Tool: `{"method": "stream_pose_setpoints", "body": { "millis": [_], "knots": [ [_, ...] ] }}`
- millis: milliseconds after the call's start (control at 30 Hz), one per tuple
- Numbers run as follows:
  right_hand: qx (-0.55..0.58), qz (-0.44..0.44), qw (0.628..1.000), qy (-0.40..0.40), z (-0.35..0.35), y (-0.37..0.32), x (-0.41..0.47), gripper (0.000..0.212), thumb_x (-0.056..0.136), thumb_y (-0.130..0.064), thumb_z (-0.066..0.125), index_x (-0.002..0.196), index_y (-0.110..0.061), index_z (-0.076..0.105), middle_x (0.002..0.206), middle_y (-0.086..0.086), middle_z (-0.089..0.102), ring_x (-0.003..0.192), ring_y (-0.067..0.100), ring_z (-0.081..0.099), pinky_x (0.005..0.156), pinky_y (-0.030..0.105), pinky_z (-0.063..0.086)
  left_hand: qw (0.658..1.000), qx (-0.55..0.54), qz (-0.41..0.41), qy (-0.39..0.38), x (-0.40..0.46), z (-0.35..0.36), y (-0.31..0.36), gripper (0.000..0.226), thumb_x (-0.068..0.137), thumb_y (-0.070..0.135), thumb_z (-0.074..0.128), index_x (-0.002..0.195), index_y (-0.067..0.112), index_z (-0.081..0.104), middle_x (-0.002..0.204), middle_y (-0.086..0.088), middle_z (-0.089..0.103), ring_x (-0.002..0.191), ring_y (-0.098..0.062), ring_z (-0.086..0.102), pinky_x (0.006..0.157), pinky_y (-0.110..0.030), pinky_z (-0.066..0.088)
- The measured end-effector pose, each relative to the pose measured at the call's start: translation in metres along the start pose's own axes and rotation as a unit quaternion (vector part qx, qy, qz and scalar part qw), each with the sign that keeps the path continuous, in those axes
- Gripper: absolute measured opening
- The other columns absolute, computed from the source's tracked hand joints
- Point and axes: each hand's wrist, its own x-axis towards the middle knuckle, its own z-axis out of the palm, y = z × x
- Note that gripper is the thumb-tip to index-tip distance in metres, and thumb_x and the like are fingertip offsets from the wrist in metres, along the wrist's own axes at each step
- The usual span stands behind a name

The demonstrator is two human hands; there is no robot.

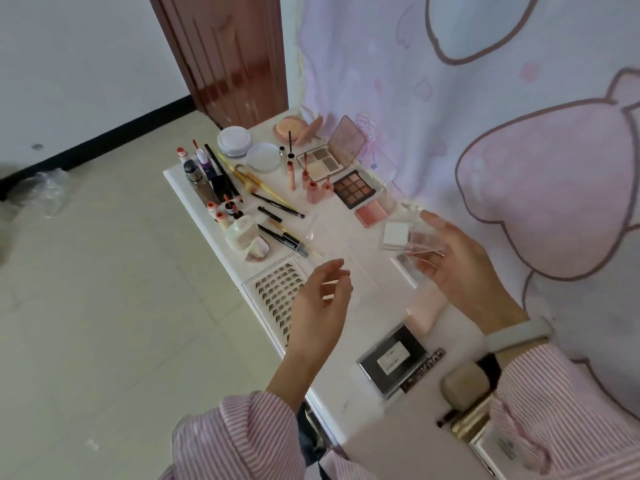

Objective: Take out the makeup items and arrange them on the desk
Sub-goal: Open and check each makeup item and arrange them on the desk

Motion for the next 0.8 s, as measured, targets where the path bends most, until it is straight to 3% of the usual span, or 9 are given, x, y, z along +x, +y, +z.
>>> {"method": "stream_pose_setpoints", "body": {
  "millis": [133,200,400,467,567,600,667,733,800],
  "knots": [
    [-0.063,-0.005,0.997,-0.052,0.005,-0.009,-0.022,0.027,0.082,-0.026,0.062,0.106,-0.013,0.067,0.095,0.013,0.071,0.079,0.021,0.067,0.062,0.023,0.054,0.989,-0.123,-0.071,-0.027,0.002,0.014,0.017,0.020,0.093,0.023,0.051,0.111,0.025,0.058,0.091,0.006,0.069,0.078,-0.009,0.068,0.062,-0.018,0.053],
    [-0.088,-0.013,0.994,-0.058,0.007,-0.011,-0.029,0.024,0.079,-0.025,0.064,0.098,-0.013,0.070,0.094,0.011,0.072,0.082,0.023,0.068,0.063,0.023,0.054,0.973,-0.190,-0.128,-0.024,0.004,0.017,0.018,0.020,0.093,0.021,0.051,0.108,0.016,0.063,0.087,-0.001,0.069,0.074,-0.013,0.069,0.062,-0.020,0.053],
    [-0.200,-0.056,0.978,0.034,0.003,-0.014,-0.004,0.014,0.083,-0.019,0.061,0.089,-0.009,0.069,0.080,0.008,0.073,0.074,0.022,0.071,0.064,0.023,0.057,0.963,-0.203,-0.170,-0.039,0.020,0.025,0.018,0.021,0.094,0.017,0.050,0.107,0.009,0.065,0.089,-0.006,0.067,0.072,-0.014,0.068,0.061,-0.021,0.054],
    [-0.212,-0.079,0.970,0.092,0.000,-0.011,0.021,0.011,0.086,-0.015,0.058,0.082,-0.011,0.068,0.072,0.008,0.072,0.068,0.019,0.070,0.059,0.020,0.055,0.982,-0.124,-0.140,-0.009,0.031,0.026,0.015,0.024,0.095,0.018,0.048,0.112,0.013,0.063,0.097,-0.001,0.067,0.074,-0.010,0.067,0.063,-0.016,0.053],
    [-0.249,-0.078,0.953,0.153,-0.009,0.002,0.067,0.019,0.089,-0.008,0.050,0.075,-0.011,0.063,0.069,0.010,0.066,0.065,0.020,0.065,0.055,0.020,0.054,0.993,0.102,0.005,0.063,0.043,0.022,0.008,0.028,0.094,0.018,0.046,0.119,0.018,0.060,0.114,0.003,0.062,0.085,-0.001,0.058,0.070,-0.003,0.044],
    [-0.260,-0.066,0.950,0.160,-0.012,0.006,0.081,0.020,0.090,-0.007,0.048,0.076,-0.009,0.061,0.070,0.011,0.064,0.064,0.020,0.063,0.054,0.019,0.053,0.983,0.159,0.051,0.071,0.045,0.020,0.004,0.029,0.094,0.017,0.047,0.120,0.017,0.059,0.118,0.002,0.059,0.095,-0.004,0.056,0.079,-0.007,0.044],
    [-0.277,-0.037,0.946,0.165,-0.019,0.018,0.102,0.018,0.092,-0.006,0.046,0.081,-0.005,0.060,0.069,0.010,0.061,0.062,0.019,0.060,0.049,0.015,0.051,0.954,0.265,0.122,0.067,0.049,0.018,-0.005,0.031,0.093,0.016,0.050,0.122,0.013,0.058,0.126,-0.004,0.053,0.116,-0.018,0.049,0.098,-0.029,0.041],
    [-0.307,-0.021,0.937,0.167,-0.024,0.029,0.116,0.017,0.093,-0.007,0.044,0.085,-0.005,0.060,0.068,0.008,0.060,0.059,0.017,0.057,0.043,0.013,0.048,0.920,0.353,0.159,0.063,0.053,0.017,-0.015,0.034,0.091,0.017,0.053,0.124,0.011,0.057,0.132,-0.010,0.049,0.126,-0.027,0.042,0.103,-0.045,0.036],
    [-0.328,-0.021,0.930,0.167,-0.028,0.036,0.123,0.018,0.092,-0.006,0.044,0.084,-0.005,0.059,0.064,0.007,0.058,0.055,0.017,0.054,0.042,0.016,0.047,0.903,0.392,0.170,0.051,0.056,0.016,-0.021,0.036,0.090,0.020,0.055,0.125,0.011,0.056,0.137,-0.012,0.046,0.130,-0.031,0.037,0.104,-0.050,0.033]
  ]
}}
